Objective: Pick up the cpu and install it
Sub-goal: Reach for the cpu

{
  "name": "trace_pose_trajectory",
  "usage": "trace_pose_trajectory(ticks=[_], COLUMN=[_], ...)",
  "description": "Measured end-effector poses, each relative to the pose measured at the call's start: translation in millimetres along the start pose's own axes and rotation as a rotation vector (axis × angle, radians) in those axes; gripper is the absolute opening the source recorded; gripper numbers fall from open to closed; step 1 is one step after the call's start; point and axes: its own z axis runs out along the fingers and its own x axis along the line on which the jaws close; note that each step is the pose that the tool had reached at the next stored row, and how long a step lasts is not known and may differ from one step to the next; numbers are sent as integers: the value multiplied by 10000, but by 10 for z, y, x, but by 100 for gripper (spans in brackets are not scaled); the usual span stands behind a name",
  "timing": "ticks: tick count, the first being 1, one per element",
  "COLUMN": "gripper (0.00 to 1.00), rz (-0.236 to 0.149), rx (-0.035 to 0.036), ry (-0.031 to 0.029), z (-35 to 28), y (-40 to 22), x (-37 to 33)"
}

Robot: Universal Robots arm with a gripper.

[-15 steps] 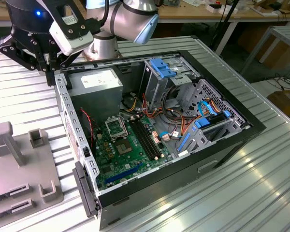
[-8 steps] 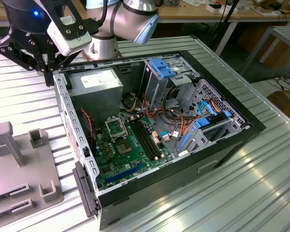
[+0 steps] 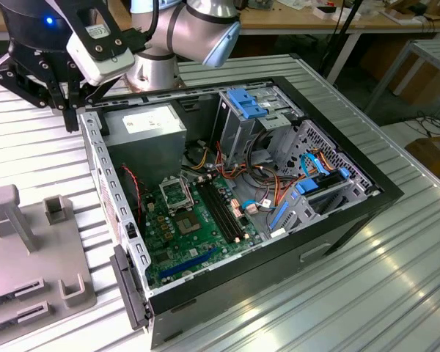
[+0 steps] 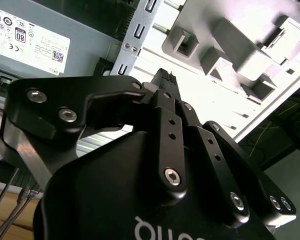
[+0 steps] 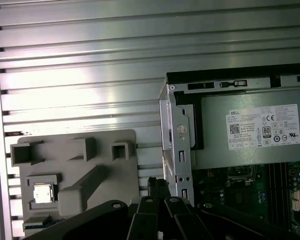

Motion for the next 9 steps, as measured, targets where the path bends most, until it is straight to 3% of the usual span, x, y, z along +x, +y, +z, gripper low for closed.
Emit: trace_pose_trajectory(ticks=[9], gripper=[11], rz=[1], rx=[1], ry=[23], z=[6], y=[-4], x=[52])
